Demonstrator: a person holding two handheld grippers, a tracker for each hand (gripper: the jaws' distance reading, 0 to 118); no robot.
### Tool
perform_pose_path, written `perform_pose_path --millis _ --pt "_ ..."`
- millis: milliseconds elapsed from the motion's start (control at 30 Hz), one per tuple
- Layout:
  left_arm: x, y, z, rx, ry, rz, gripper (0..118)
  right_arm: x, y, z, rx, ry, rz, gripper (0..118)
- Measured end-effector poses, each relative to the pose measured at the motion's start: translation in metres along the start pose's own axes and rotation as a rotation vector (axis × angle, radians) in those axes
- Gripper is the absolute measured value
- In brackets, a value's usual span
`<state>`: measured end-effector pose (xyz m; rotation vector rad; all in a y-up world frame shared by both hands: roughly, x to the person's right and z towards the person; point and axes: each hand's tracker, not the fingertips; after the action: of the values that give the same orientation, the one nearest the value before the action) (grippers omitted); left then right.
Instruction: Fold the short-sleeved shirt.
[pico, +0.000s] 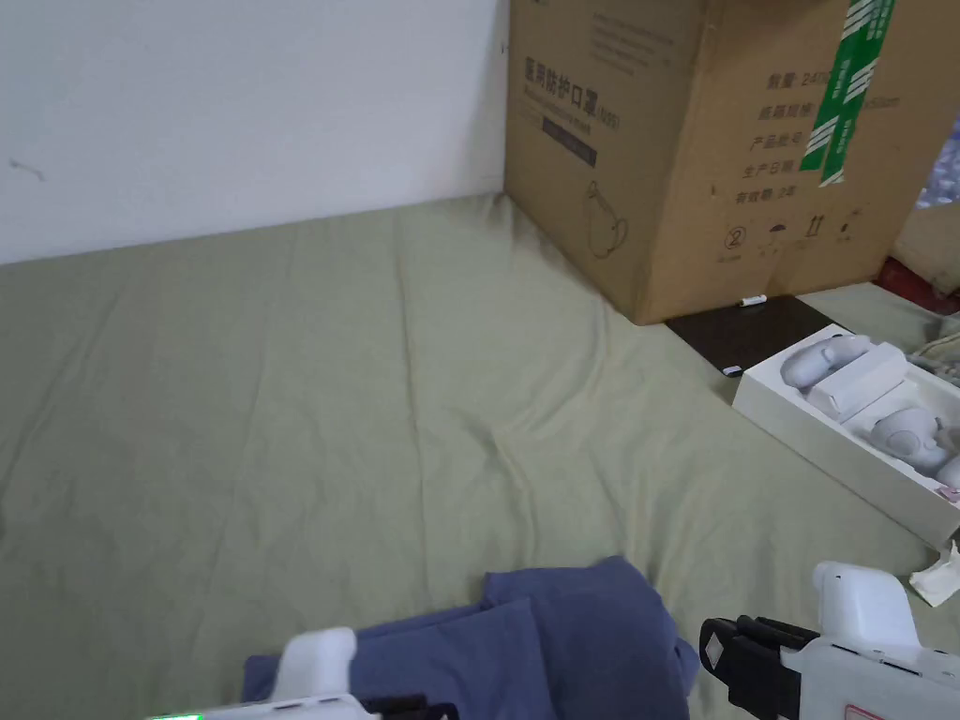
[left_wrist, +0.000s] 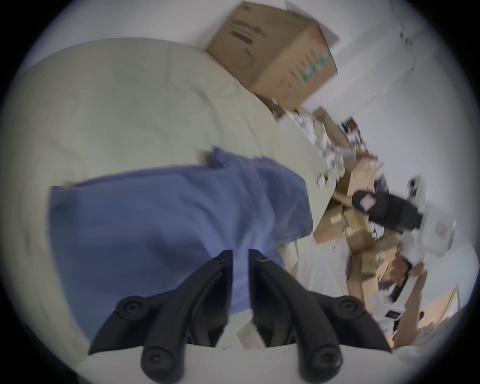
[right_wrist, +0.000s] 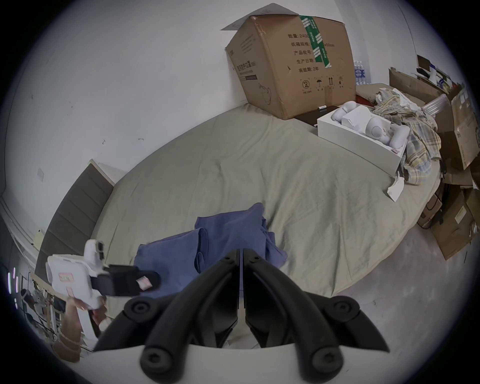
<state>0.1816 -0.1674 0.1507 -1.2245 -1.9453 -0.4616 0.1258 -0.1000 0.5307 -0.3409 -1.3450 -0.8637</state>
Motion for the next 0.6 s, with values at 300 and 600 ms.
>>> perform_pose_path --millis 300,600 --pt "-0.123 -0.021 0.068 0.163 0.049 0.388 102 -0.023 -0.004 -0.017 -0.060 0.035 0.050 3" --pt "-0.152 -0.026 0.030 0.176 -0.146 0.542 105 -0.033 0.003 -0.024 -0.082 0.057 0.040 3"
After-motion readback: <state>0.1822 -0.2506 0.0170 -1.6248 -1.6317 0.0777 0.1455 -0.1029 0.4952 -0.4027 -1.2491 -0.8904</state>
